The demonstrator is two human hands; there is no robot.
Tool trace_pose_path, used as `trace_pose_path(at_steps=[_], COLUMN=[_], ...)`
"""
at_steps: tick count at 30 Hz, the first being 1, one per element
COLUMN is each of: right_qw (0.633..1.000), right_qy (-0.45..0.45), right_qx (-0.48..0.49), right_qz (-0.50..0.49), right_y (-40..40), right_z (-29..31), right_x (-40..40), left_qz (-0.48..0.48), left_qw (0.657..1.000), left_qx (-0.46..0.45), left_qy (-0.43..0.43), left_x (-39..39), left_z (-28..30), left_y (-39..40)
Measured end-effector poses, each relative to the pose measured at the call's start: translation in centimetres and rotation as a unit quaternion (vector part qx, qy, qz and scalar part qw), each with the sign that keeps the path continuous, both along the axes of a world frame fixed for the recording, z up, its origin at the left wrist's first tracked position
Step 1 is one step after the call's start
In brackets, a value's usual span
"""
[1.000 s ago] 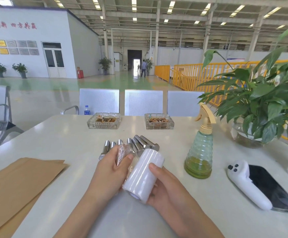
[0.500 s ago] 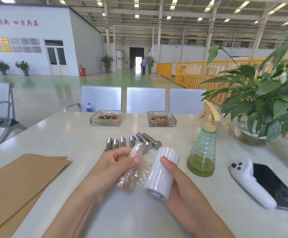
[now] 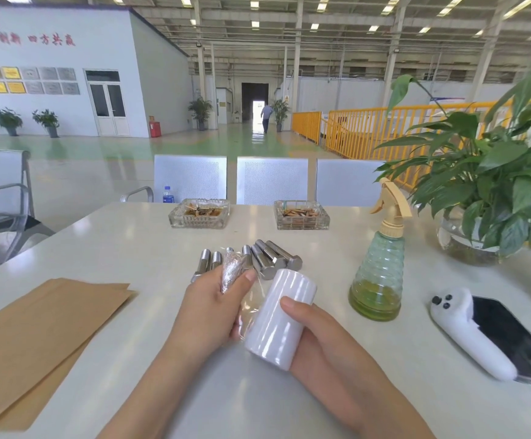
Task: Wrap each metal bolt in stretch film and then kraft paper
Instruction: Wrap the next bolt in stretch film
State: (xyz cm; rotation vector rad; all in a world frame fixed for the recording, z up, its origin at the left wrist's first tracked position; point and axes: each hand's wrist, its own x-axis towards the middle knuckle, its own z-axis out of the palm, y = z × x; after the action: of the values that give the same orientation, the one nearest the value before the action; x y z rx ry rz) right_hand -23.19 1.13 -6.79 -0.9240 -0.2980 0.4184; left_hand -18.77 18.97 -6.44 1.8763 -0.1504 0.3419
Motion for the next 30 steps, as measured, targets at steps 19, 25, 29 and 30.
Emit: trace_pose_path(at_steps=[19, 25, 29, 30], right_qw=[0.995, 0.999, 0.998, 0.997], right_qy=[0.044, 0.022, 0.035, 0.038], right_qx=[0.080, 0.029, 0.055, 0.064], right_qz=[-0.036, -0.020, 0.002, 0.002], right_y=[-0.4, -0.1, 0.0, 0.2], right_z=[0.5, 0.0, -0.1, -0.1], right_x=[0.1, 0.2, 0.5, 0.6], left_qz=[-0.161, -0.104, -0.028, -0.001], left_qw=[0.976, 0.992, 0.997, 0.991], left_qx=[-0.136, -0.069, 0.052, 0.108], left_qy=[0.054, 0.017, -0.057, -0.077], left_x=[-0.2, -0.4, -0.2, -0.1], left_z=[0.7, -0.1, -0.1, -0.2], left_y=[0.4, -0.1, -0.2, -0.1])
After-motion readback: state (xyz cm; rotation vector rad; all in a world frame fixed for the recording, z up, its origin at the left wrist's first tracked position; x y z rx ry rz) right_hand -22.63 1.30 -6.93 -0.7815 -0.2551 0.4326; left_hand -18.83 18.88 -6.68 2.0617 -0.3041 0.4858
